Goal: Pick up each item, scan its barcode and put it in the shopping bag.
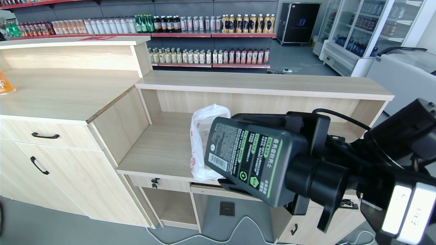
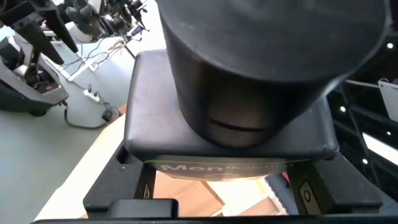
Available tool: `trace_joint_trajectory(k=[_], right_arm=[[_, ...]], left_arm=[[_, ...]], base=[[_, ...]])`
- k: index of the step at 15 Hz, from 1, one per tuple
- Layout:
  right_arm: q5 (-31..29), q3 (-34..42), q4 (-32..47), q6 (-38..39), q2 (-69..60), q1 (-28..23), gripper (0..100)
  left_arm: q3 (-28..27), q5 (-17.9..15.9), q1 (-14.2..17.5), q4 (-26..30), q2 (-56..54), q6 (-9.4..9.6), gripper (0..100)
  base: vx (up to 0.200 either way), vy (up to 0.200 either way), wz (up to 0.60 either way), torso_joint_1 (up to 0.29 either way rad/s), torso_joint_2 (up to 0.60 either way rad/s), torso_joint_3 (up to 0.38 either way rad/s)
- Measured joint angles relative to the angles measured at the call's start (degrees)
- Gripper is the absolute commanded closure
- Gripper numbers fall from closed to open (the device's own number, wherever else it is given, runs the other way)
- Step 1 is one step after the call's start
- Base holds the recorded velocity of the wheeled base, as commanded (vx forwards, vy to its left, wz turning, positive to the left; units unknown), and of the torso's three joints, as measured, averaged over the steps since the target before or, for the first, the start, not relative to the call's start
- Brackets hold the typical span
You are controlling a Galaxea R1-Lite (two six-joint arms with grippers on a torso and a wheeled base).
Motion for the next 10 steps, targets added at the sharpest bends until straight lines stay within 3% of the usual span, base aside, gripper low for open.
trace_joint_trajectory(k=[2, 4, 7, 9, 10], right_arm=[[-1.1, 0.1, 6.0, -0.1, -2.2, -2.4, 100], [-3.6, 0.1, 16.1, 0.3, -6.6, -9.8, 100], [-6.1, 0.1, 26.5, 5.7, -12.6, -29.6, 100], [-9.0, 0.2, 31.5, 16.1, -14.9, -43.9, 100], [-13.2, 0.0, 35.1, 24.9, -15.7, -50.5, 100]], left_arm=[[0.0, 0.0, 0.0, 0.0, 0.0, 0.00, 0], [0.0, 0.0, 0.0, 0.0, 0.0, 0.00, 0], [0.0, 0.0, 0.0, 0.0, 0.0, 0.00, 0], [0.0, 0.0, 0.0, 0.0, 0.0, 0.00, 0], [0.0, 0.0, 0.0, 0.0, 0.0, 0.00, 0]], base=[[0.000, 0.000, 0.00, 0.000, 0.00, 0.000], [0.000, 0.000, 0.00, 0.000, 0.00, 0.000], [0.000, 0.000, 0.00, 0.000, 0.00, 0.000], [0.000, 0.000, 0.00, 0.000, 0.00, 0.000], [0.000, 0.000, 0.00, 0.000, 0.00, 0.000]])
